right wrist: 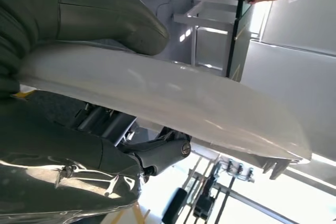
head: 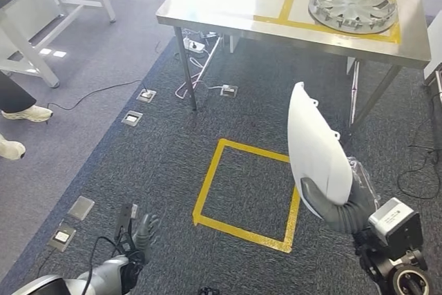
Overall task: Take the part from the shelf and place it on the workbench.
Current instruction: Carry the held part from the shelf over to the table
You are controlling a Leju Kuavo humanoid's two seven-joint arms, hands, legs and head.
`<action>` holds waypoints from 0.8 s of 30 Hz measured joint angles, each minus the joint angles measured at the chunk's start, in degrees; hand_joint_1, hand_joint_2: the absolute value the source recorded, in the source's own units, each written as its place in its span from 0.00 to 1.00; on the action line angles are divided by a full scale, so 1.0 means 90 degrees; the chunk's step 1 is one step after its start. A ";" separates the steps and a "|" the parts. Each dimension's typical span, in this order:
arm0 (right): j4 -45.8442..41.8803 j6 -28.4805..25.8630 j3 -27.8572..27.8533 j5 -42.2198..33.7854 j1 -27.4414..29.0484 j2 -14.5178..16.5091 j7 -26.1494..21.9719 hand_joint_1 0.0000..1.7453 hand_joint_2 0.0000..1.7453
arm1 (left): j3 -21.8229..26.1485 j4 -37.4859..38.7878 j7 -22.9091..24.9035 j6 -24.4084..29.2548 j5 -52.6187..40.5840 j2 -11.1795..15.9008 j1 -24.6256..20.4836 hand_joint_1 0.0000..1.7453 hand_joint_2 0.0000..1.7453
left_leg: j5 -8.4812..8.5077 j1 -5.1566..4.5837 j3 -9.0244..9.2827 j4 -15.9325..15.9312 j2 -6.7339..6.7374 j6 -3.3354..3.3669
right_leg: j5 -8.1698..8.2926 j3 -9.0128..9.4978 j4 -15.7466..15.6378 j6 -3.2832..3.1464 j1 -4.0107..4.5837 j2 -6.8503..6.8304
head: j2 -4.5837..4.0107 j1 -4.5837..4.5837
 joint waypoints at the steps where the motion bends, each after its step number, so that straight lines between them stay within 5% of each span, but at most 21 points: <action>1: 0.0000 0.0002 0.0000 -0.0018 -0.0006 0.0000 0.0005 1.00 1.00 | 0.0000 0.0000 -0.0002 0.0001 0.0005 0.0005 0.0005 0.00 0.00 | 0.0173 0.0019 -0.0007 -0.0276 0.0016 -0.0014 | -0.0085 0.0111 0.0000 0.0023 -0.0012 0.0000 | 0.0000 -0.0006; 3: 0.0001 0.0007 0.0000 -0.0046 -0.0033 0.0000 0.0013 1.00 1.00 | 0.0000 0.0000 -0.0005 0.0002 0.0012 0.0015 0.0013 0.00 0.00 | 0.0900 0.0040 0.0134 -0.1131 0.0065 -0.0017 | -0.0272 0.0326 0.0017 0.0081 -0.0023 -0.0006 | 0.0000 -0.0017; 5: 0.0002 0.0008 -0.0001 -0.0056 -0.0062 0.0000 0.0023 1.00 1.00 | 0.0000 -0.0001 -0.0010 0.0004 0.0015 0.0023 0.0020 0.00 0.00 | 0.1396 0.0029 0.0249 -0.1644 0.0115 0.0036 | -0.0447 0.0421 0.0020 0.0157 -0.0004 -0.0005 | 0.0000 -0.0019; 9: 0.0001 0.0008 -0.0007 -0.0065 -0.0105 0.0000 0.0029 1.00 1.00 | 0.0000 -0.0002 -0.0020 0.0005 0.0016 0.0022 0.0002 0.00 0.00 | 0.1353 0.0034 0.0433 -0.1723 0.0089 0.0237 | -0.0521 0.0463 0.0316 0.0291 -0.0004 -0.0012 | 0.0000 0.0017; 11: 0.0001 0.0006 -0.0007 -0.0069 -0.0114 0.0000 0.0026 1.00 1.00 | 0.0000 -0.0002 -0.0020 0.0005 0.0013 0.0024 -0.0005 0.00 0.00 | 0.1256 0.0028 0.0586 -0.1739 0.0075 0.0307 | -0.0679 0.0073 0.1025 0.0323 -0.0021 -0.0014 | 0.0000 0.0036; 13: 0.0002 0.0003 -0.0006 -0.0083 -0.0108 0.0000 0.0026 1.00 1.00 | 0.0000 -0.0002 -0.0020 0.0005 0.0013 0.0027 -0.0007 0.00 0.00 | 0.1121 0.0009 0.0735 -0.1740 0.0063 0.0341 | -0.1063 -0.0492 0.1834 0.0344 -0.0020 -0.0014 | 0.0000 0.0047; 15: 0.0005 -0.0015 -0.0005 -0.0109 -0.0101 0.0000 0.0027 1.00 1.00 | 0.0000 -0.0002 -0.0020 0.0005 0.0012 0.0025 -0.0005 0.00 0.00 | 0.0968 -0.0007 0.0921 -0.1740 0.0034 0.0353 | -0.1396 -0.0845 0.2051 0.0345 -0.0020 -0.0014 | 0.0000 0.0047; 16: 0.0007 -0.0029 -0.0005 -0.0123 -0.0100 -0.0001 0.0027 1.00 1.00 | 0.0000 -0.0002 -0.0020 0.0005 0.0012 0.0022 -0.0004 0.00 0.00 | 0.0884 -0.0013 0.1037 -0.1740 0.0015 0.0351 | -0.1368 -0.0894 0.1872 0.0334 -0.0018 -0.0014 | 0.0000 0.0050; 17: 0.0007 -0.0043 -0.0006 -0.0135 -0.0101 -0.0001 0.0026 1.00 1.00 | 0.0000 -0.0002 -0.0019 0.0005 0.0009 0.0017 -0.0004 0.00 0.00 | 0.0795 -0.0018 0.1162 -0.1742 0.0002 0.0345 | -0.1138 -0.0881 0.1541 0.0310 -0.0013 -0.0012 | 0.0000 0.0053; 20: 0.0010 -0.0085 -0.0016 -0.0163 -0.0089 -0.0012 0.0020 1.00 1.00 | -0.0006 0.0000 -0.0008 0.0008 -0.0005 -0.0007 -0.0009 0.00 0.00 | 0.0552 -0.0042 0.1421 -0.1746 -0.0032 0.0285 | 0.0152 -0.0808 0.0456 0.0195 0.0042 0.0007 | 0.0000 0.0086; 21: 0.0007 -0.0097 -0.0020 -0.0169 -0.0077 -0.0016 0.0018 1.00 1.00 | -0.0008 0.0001 -0.0003 0.0011 -0.0011 -0.0012 -0.0013 0.00 0.00 | 0.0504 -0.0050 0.1461 -0.1747 -0.0041 0.0253 | 0.0396 -0.0796 0.0295 0.0161 0.0057 0.0015 | 0.0000 0.0088; 24: -0.0014 -0.0115 -0.0038 -0.0172 -0.0065 -0.0019 0.0013 1.00 1.00 | -0.0010 0.0000 0.0004 0.0015 -0.0023 -0.0019 -0.0029 0.00 0.00 | 0.0489 -0.0056 0.1464 -0.1575 -0.0044 0.0168 | 0.0434 -0.0637 0.0185 0.0075 0.0051 0.0025 | 0.0000 0.0069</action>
